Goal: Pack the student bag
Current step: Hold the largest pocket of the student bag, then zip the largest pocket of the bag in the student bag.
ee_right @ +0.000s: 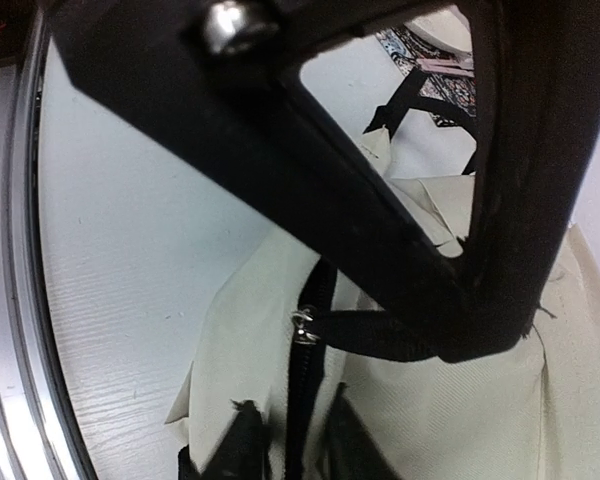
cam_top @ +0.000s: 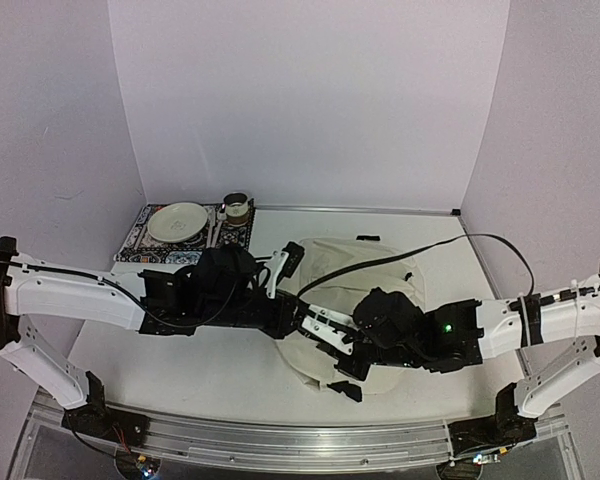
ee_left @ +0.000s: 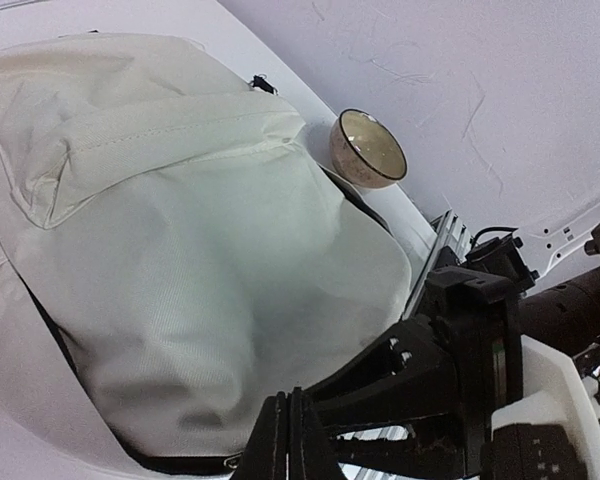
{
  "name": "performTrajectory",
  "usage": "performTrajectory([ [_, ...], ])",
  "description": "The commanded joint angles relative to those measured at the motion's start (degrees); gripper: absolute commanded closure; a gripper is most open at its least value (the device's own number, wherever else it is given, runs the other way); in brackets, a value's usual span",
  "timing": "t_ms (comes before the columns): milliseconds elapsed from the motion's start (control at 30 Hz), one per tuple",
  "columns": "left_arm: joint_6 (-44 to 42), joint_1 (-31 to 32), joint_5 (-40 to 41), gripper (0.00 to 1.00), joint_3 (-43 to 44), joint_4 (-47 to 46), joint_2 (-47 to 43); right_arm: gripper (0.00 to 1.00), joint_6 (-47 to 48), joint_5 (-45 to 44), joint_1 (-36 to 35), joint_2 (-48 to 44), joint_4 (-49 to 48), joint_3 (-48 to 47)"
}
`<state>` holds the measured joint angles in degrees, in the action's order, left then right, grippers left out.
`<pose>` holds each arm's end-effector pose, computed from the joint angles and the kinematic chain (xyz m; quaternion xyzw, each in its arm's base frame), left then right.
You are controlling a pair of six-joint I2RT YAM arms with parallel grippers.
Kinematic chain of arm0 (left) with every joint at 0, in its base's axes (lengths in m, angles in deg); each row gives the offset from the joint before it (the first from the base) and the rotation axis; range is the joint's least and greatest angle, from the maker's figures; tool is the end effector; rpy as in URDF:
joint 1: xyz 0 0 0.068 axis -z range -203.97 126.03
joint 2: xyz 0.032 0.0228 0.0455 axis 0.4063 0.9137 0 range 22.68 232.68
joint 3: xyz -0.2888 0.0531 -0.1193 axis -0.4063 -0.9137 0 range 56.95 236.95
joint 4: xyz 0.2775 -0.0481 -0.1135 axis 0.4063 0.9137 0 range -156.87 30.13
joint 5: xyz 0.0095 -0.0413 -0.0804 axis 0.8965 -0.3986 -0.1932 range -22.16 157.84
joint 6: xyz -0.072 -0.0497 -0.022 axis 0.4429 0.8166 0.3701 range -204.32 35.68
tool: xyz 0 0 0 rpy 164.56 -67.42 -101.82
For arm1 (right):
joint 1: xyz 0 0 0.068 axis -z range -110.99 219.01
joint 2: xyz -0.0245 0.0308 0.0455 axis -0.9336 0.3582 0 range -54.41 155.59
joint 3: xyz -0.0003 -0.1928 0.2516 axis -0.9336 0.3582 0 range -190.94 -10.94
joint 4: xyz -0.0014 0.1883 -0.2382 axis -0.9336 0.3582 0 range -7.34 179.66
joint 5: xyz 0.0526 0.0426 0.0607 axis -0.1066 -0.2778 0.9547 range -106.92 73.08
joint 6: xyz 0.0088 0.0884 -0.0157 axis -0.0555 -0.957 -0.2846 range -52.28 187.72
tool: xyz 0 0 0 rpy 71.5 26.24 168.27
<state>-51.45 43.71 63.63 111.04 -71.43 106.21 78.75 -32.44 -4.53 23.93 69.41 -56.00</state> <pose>0.1489 -0.3787 0.2659 0.2709 0.7978 -0.4334 0.3199 0.1269 0.3535 0.2558 -0.4889 0.6527 0.2002 0.5430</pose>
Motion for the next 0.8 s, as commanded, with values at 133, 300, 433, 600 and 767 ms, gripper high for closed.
performTrajectory([
  [133,-2.3,-2.6,9.1,1.00,0.6,1.7,-0.5,1.00,1.4,3.7,-0.1,-7.9,5.5,3.0],
  [300,-2.4,-9.4,9.2,1.00,-2.2,2.3,1.0,1.00,1.9,7.1,-0.1,-13.8,9.8,5.8],
  [433,-3.9,-12.3,9.9,1.00,-2.3,2.3,3.6,1.00,1.8,8.8,-0.1,-18.7,11.2,8.2],
  [600,-5.2,-15.3,11.1,1.00,-1.8,2.5,7.2,1.00,1.9,9.5,-0.1,-23.2,11.9,10.3],
  [767,-5.3,-19.0,13.5,1.00,-2.4,2.7,11.3,1.00,2.5,11.8,-0.1,-25.7,11.7,10.6],
])
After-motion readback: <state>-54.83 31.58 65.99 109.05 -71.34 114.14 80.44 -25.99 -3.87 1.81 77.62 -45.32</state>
